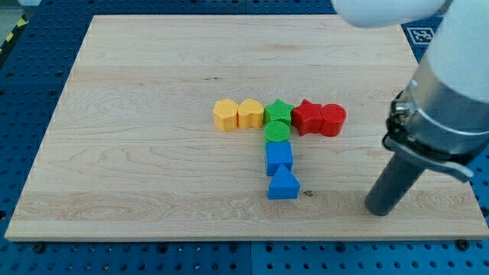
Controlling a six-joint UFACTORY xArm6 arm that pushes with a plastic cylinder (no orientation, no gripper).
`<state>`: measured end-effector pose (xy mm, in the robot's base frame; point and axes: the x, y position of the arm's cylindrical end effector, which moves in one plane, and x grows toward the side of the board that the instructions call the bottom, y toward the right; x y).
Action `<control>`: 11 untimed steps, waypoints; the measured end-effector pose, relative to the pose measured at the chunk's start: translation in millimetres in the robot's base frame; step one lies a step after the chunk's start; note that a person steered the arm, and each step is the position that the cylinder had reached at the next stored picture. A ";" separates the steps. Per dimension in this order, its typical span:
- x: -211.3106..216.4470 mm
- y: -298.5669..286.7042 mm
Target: Nudge the green circle a bit right
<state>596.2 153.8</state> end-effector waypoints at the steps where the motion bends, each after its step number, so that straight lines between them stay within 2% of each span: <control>1: 13.4 -45.9; 2: 21.3 -91.5; 3: 13.8 -161.7; 4: -21.8 -180.5; 11: -137.1 -142.5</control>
